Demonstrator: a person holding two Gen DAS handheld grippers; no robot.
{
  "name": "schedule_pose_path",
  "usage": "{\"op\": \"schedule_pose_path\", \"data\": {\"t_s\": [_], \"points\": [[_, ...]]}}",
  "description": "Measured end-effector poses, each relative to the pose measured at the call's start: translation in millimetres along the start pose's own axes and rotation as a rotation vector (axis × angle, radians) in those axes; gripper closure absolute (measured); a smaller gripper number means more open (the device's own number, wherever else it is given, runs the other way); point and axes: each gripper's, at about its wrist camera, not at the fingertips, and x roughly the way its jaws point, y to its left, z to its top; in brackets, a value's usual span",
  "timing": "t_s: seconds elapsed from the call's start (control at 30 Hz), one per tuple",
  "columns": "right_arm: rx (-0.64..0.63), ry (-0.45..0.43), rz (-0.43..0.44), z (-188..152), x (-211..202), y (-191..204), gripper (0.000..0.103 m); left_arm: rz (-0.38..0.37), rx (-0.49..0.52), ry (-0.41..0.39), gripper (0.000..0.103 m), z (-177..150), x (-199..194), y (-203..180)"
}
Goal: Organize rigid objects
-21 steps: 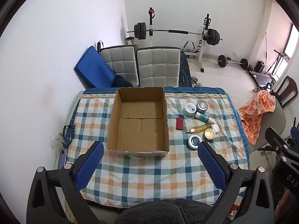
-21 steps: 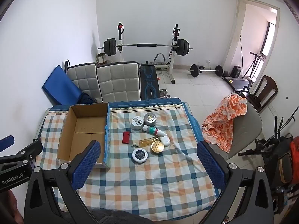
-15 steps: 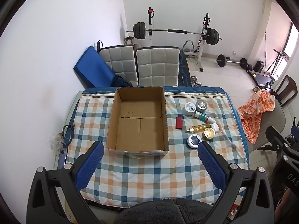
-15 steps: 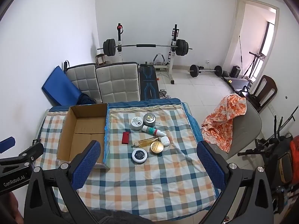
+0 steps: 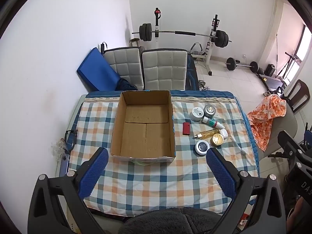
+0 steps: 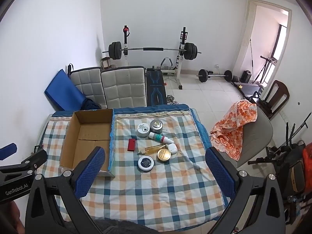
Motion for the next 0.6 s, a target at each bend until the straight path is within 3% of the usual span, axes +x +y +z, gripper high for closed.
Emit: {"op": "schedule_pose_path", "data": {"t_s": [0.6], "points": [[-0.005,-0.018,-0.002,5.3,-7.5,1.6,0.000,-0.009,0.004,0.005,0.000,1.5,0.8,2.0]]}}
